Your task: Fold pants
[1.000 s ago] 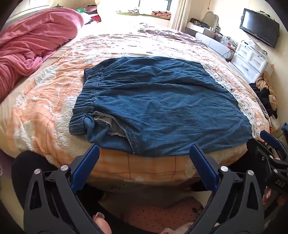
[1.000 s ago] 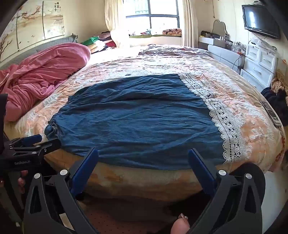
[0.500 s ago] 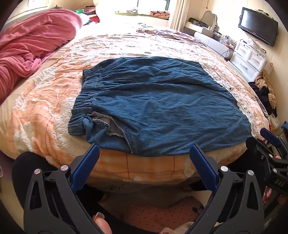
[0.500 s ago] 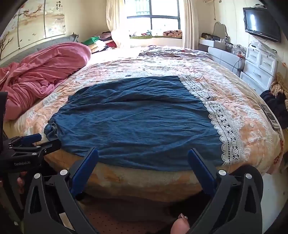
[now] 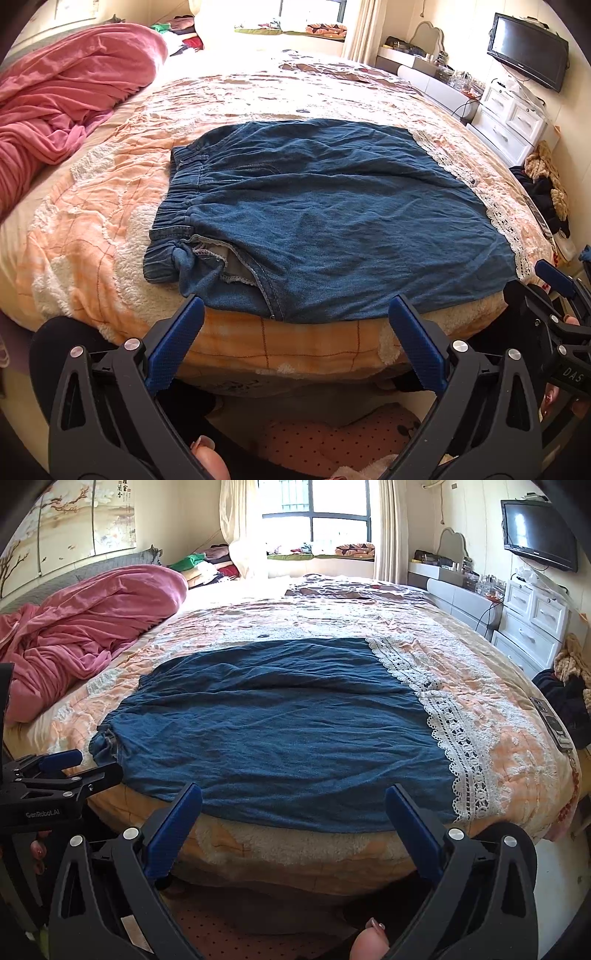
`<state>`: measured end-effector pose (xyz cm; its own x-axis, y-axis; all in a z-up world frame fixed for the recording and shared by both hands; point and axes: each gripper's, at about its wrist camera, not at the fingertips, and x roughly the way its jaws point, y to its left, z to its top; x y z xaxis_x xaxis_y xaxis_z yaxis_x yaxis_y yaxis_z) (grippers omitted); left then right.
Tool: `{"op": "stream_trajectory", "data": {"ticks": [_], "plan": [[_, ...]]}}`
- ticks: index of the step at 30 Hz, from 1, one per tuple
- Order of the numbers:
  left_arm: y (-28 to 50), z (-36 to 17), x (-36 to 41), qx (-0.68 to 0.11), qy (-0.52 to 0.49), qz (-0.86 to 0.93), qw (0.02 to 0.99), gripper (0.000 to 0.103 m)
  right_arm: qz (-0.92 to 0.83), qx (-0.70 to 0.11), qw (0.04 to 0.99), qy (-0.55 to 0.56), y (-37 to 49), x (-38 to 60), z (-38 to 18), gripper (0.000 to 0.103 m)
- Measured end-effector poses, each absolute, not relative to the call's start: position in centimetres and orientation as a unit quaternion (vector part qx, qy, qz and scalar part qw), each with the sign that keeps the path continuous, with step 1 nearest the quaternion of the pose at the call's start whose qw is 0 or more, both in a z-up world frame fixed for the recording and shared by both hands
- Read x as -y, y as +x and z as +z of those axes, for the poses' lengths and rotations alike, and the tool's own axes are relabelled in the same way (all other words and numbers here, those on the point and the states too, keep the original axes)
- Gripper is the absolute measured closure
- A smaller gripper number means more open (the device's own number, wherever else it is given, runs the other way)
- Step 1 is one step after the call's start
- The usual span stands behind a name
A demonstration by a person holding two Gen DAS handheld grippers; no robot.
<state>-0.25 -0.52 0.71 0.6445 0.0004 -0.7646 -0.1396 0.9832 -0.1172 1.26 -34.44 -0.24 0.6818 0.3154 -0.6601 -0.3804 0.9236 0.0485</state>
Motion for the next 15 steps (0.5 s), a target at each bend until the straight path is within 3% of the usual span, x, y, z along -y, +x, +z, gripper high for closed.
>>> {"op": "stream_trajectory", "data": {"ticks": [15], "plan": [[-0.19, 0.82, 0.44, -0.419, -0.080, 0.043, 0.903, 0.009, 0.183, -0.354, 0.916, -0.043, 1.52, 34.70, -0.36, 0.004]]}}
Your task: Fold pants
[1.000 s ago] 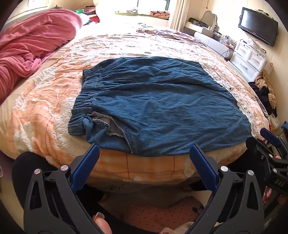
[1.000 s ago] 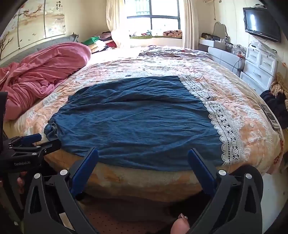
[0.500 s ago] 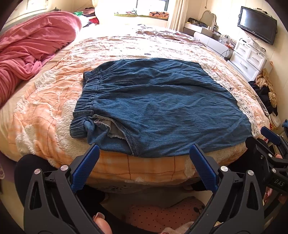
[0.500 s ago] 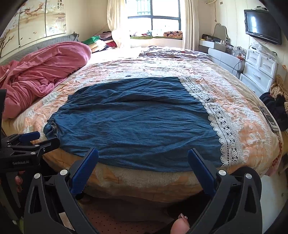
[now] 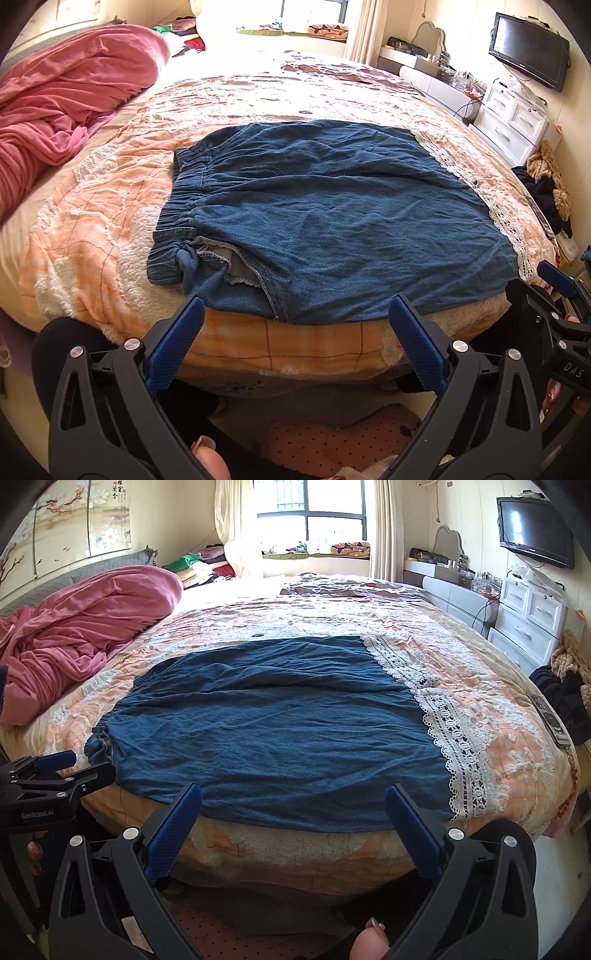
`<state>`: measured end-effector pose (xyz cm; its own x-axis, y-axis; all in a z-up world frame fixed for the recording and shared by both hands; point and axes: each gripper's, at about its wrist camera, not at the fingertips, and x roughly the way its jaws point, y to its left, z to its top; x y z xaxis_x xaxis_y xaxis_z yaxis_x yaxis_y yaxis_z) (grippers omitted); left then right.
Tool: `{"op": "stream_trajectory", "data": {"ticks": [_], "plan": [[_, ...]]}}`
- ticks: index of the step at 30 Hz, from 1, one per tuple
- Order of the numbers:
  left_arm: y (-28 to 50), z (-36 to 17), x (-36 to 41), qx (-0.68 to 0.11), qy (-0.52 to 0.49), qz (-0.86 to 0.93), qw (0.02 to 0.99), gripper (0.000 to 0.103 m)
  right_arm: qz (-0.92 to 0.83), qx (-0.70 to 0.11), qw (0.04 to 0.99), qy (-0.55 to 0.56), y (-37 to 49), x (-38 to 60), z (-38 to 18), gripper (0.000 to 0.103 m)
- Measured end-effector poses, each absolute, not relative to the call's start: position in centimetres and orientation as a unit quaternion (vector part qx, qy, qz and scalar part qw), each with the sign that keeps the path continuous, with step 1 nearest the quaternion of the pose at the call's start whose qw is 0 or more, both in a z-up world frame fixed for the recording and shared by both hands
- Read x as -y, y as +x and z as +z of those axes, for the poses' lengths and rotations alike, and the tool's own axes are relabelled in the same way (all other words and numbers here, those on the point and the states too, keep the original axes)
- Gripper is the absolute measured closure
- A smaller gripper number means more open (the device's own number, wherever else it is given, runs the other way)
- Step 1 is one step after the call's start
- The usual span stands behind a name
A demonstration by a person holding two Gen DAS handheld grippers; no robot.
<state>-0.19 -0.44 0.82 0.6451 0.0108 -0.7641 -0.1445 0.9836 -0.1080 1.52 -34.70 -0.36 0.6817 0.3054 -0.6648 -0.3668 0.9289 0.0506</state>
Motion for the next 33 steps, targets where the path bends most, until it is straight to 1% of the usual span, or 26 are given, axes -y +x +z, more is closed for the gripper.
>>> {"op": "stream_trajectory", "data": {"ticks": [26, 33], "plan": [[0.0, 0.6, 0.0, -0.420, -0.081, 0.047, 0.903, 0.009, 0.192, -0.359, 0.913, -0.038, 2.0, 34.3, -0.7, 0.004], [0.7, 1.3, -1.4, -0.415, -0.077, 0.052, 0.905, 0.009, 0.204, -0.359, 0.910, -0.046, 3.3, 33.7, -0.5, 0.004]]}}
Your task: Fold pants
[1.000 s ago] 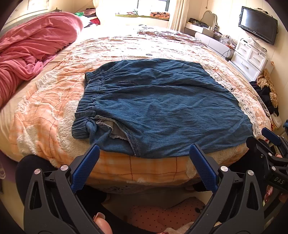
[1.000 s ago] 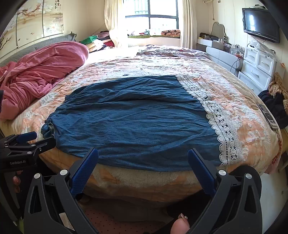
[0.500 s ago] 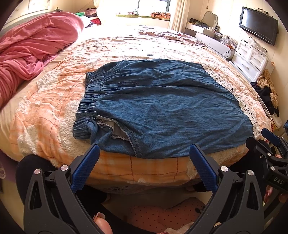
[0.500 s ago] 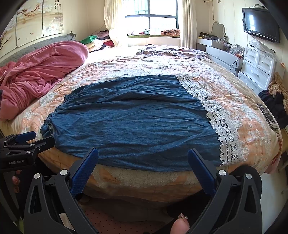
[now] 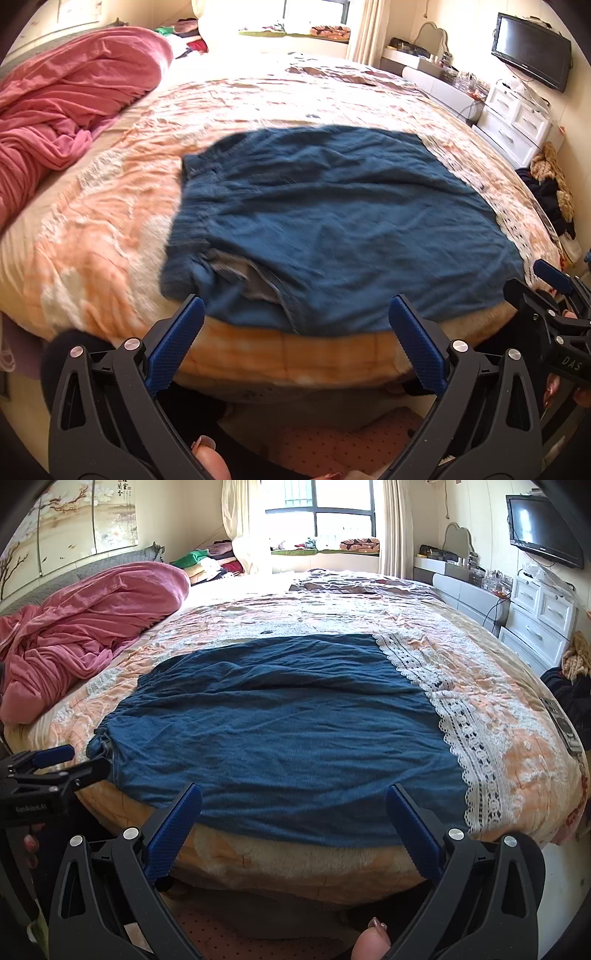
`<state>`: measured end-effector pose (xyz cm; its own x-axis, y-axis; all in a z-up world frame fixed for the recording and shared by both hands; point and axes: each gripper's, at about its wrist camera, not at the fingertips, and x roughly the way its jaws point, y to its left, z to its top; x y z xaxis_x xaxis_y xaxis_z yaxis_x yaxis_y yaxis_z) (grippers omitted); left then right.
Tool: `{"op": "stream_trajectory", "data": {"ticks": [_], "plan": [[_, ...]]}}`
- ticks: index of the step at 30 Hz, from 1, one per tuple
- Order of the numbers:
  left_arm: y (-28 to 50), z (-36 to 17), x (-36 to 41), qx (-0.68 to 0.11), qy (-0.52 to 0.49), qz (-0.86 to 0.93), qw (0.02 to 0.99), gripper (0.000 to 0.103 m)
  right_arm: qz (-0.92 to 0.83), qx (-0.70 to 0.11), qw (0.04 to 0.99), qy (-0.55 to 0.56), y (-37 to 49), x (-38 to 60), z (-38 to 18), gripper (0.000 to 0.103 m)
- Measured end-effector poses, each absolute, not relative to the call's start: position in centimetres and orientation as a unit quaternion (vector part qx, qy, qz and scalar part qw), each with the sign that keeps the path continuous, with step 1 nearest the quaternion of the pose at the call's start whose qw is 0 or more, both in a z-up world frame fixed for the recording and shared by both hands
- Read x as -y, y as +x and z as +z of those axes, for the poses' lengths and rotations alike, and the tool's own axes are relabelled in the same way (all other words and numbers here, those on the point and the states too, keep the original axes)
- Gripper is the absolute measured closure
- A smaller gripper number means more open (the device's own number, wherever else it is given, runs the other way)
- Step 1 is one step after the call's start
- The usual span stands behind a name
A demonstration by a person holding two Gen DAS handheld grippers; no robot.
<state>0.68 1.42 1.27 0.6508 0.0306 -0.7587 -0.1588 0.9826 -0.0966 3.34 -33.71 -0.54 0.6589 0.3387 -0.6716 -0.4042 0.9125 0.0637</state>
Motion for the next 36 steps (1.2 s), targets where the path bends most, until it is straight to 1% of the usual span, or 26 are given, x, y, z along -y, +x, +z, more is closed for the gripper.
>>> {"op": "stream_trajectory", "data": {"ticks": [8, 14, 18, 24, 25, 26, 27, 29, 31, 32, 33, 35, 36], "plan": [[4.2, 2.7, -7.3, -0.401, -0.100, 0.075, 0.908, 0.009, 0.249, -0.342, 0.901, -0.093, 8.3, 30.2, 1.3, 0.004], [9.0, 3.0, -10.8, -0.407, -0.088, 0.076, 0.906, 0.009, 0.309, -0.371, 0.872, -0.078, 15.0, 26.6, 2.3, 0.004], [12.7, 2.5, -12.6, -0.417, -0.063, 0.077, 0.903, 0.009, 0.321, -0.372, 0.862, -0.125, 18.6, 23.5, 2.0, 0.004], [18.0, -0.5, -14.4, -0.450, -0.027, 0.054, 0.891, 0.009, 0.362, -0.383, 0.833, -0.169, 23.8, 19.1, 0.6, 0.004], [18.9, -1.2, -14.8, -0.459, -0.023, 0.051, 0.887, 0.013, 0.370, -0.390, 0.826, -0.172, 24.8, 18.4, 0.3, 0.004], [19.4, -1.5, -15.1, -0.462, -0.024, 0.049, 0.885, 0.019, 0.372, -0.392, 0.823, -0.175, 25.4, 18.0, 0.2, 0.004], [19.9, -1.9, -15.3, -0.466, -0.024, 0.042, 0.883, 0.023, 0.376, -0.393, 0.820, -0.180, 26.2, 17.6, 0.0, 0.004], [20.8, -2.5, -15.6, -0.472, -0.022, 0.034, 0.881, 0.042, 0.388, -0.394, 0.811, -0.190, 27.7, 16.5, -0.3, 0.004], [21.2, -3.0, -15.5, -0.475, -0.015, 0.026, 0.880, 0.046, 0.393, -0.391, 0.807, -0.203, 29.1, 15.5, -0.5, 0.004], [21.4, -3.2, -15.3, -0.476, -0.007, 0.025, 0.879, 0.050, 0.401, -0.394, 0.800, -0.210, 29.9, 14.9, -0.8, 0.004], [21.5, -3.4, -15.3, -0.477, 0.000, 0.027, 0.878, 0.053, 0.405, -0.398, 0.794, -0.217, 30.6, 14.3, -1.0, 0.004], [21.6, -3.6, -15.7, -0.474, -0.003, 0.022, 0.880, 0.067, 0.419, -0.405, 0.779, -0.230, 31.8, 12.9, -1.4, 0.004], [21.6, -3.6, -16.0, -0.470, -0.011, 0.018, 0.882, 0.069, 0.424, -0.406, 0.774, -0.237, 32.3, 12.4, -1.5, 0.004]]}}
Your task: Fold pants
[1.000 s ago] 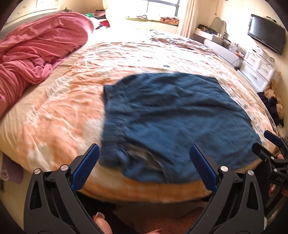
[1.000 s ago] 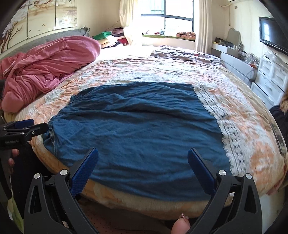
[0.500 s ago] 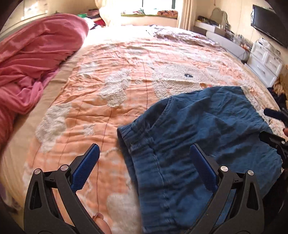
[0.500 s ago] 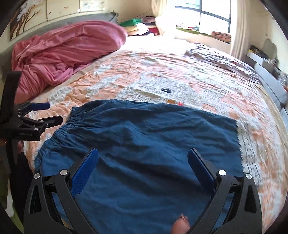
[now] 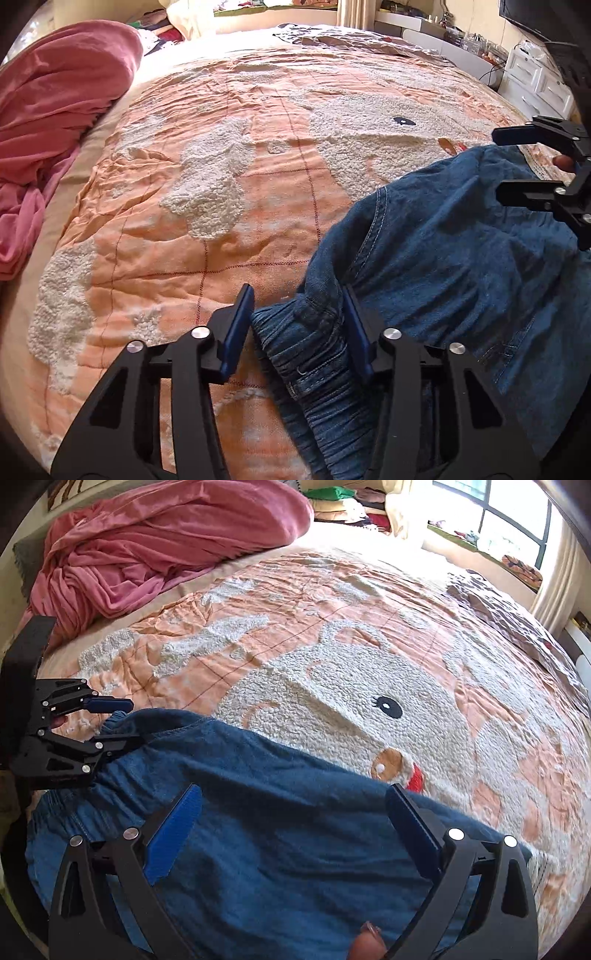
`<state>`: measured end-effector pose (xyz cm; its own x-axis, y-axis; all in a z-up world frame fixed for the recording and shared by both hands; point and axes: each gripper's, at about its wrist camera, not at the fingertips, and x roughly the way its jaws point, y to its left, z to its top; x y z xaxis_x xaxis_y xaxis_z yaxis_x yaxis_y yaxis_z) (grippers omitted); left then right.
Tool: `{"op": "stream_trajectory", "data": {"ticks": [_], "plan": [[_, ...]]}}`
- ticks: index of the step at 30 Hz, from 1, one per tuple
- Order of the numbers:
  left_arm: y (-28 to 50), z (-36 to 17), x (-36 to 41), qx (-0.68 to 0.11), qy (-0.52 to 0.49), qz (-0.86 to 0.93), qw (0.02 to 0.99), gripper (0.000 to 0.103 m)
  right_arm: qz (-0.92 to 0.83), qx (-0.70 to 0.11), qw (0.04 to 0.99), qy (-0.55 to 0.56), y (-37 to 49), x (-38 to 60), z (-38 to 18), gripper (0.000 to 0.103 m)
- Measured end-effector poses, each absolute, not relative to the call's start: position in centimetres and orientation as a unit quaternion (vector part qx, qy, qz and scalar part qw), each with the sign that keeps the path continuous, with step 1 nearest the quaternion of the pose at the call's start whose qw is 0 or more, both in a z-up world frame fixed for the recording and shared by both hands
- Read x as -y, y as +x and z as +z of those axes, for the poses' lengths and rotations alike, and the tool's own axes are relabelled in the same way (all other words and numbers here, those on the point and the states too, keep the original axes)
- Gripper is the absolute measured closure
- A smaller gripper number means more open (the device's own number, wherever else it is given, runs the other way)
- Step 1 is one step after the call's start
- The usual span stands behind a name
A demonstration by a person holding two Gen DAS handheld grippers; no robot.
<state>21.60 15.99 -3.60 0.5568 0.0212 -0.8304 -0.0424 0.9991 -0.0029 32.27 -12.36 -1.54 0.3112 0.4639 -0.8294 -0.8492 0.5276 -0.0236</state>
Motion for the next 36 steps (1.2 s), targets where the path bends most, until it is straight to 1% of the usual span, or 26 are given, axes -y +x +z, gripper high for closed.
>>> {"op": "stream_trajectory", "data": {"ticks": [2, 8, 10, 12, 13, 14, 15, 17, 20, 27, 31, 36], "plan": [[21.4, -3.4, -16.4, -0.463, -0.024, 0.011, 0.886, 0.073, 0.430, -0.414, 0.760, -0.259, 33.3, 11.1, -2.2, 0.004], [20.0, -1.7, -16.4, -0.425, -0.026, -0.001, 0.905, 0.075, 0.470, -0.393, 0.718, -0.332, 33.9, 7.6, -3.7, 0.005], [19.4, -0.9, -16.3, -0.410, -0.028, -0.009, 0.912, 0.075, 0.487, -0.383, 0.702, -0.352, 33.6, 6.6, -4.1, 0.011], [19.2, -0.5, -16.3, -0.402, -0.032, -0.016, 0.915, 0.075, 0.508, -0.381, 0.681, -0.365, 33.2, 5.9, -4.7, 0.043], [19.2, -0.5, -16.2, -0.401, -0.032, -0.024, 0.915, 0.075, 0.515, -0.385, 0.673, -0.367, 33.0, 5.6, -4.9, 0.053], [19.2, -0.4, -16.0, -0.398, -0.026, -0.022, 0.917, 0.075, 0.527, -0.388, 0.663, -0.365, 32.6, 5.5, -5.0, 0.072], [19.2, -0.5, -15.8, -0.398, -0.020, -0.021, 0.917, 0.075, 0.534, -0.386, 0.660, -0.361, 32.1, 5.5, -4.9, 0.085], [19.0, -0.4, -15.7, -0.394, -0.011, -0.019, 0.919, 0.075, 0.537, -0.374, 0.669, -0.352, 31.2, 6.0, -4.4, 0.096], [18.7, 0.1, -16.0, -0.377, -0.013, -0.021, 0.926, 0.075, 0.531, -0.350, 0.699, -0.328, 30.1, 7.9, -2.7, 0.098], [15.7, 3.4, -13.8, -0.299, 0.045, -0.043, 0.952, 0.074, 0.517, -0.291, 0.755, -0.279, 25.6, 13.6, 2.9, 0.098], [13.0, 4.8, -11.6, -0.263, 0.085, -0.054, 0.960, 0.074, 0.513, -0.275, 0.771, -0.259, 22.2, 16.4, 4.1, 0.098], [9.0, 4.6, -9.7, -0.245, 0.096, -0.061, 0.963, 0.073, 0.523, -0.264, 0.769, -0.256, 16.4, 19.4, 4.1, 0.098]]}}
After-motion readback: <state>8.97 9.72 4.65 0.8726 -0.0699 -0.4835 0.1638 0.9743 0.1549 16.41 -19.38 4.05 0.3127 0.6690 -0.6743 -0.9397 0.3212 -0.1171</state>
